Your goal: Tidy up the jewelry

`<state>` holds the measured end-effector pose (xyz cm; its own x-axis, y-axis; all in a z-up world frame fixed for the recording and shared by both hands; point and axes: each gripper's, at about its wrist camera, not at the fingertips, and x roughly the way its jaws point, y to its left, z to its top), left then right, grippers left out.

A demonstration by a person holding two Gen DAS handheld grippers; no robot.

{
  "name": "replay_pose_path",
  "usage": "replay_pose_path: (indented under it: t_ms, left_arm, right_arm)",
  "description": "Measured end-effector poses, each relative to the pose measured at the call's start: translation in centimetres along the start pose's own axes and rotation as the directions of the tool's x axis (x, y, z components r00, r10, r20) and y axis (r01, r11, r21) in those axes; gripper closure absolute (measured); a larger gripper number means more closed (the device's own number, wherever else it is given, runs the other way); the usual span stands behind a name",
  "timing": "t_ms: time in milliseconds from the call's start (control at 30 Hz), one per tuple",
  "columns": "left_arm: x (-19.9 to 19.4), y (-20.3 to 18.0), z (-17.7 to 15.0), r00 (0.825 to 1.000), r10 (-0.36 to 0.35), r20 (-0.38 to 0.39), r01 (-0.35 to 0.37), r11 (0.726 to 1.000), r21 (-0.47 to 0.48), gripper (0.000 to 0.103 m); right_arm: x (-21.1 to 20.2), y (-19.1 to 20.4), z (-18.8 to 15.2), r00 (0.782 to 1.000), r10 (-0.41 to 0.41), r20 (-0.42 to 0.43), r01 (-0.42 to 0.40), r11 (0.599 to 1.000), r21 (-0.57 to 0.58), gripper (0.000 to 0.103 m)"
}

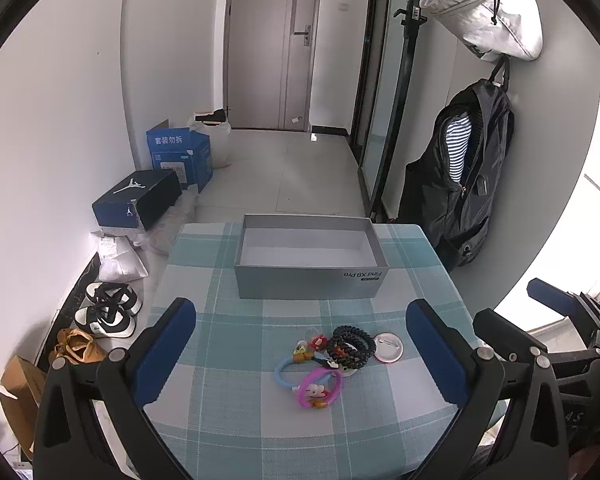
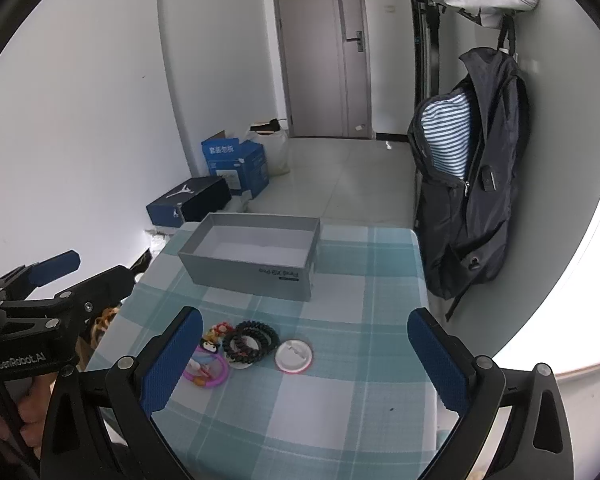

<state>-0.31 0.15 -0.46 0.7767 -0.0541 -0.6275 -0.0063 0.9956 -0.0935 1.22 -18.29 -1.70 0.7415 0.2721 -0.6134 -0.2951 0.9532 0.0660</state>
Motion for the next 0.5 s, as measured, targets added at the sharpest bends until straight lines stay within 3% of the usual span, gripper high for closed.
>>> replay_pose_path:
  t_ms: [500]
  left_arm:
    - [0.02,-0.08,0.6,1.0,0.0,0.002,0.0,1.0,-0.002,0.001]
  right_arm:
    - [0.06,0.18,-0.14,1.0,-0.004,0.006,0.004,1.0,-0.002,0.0]
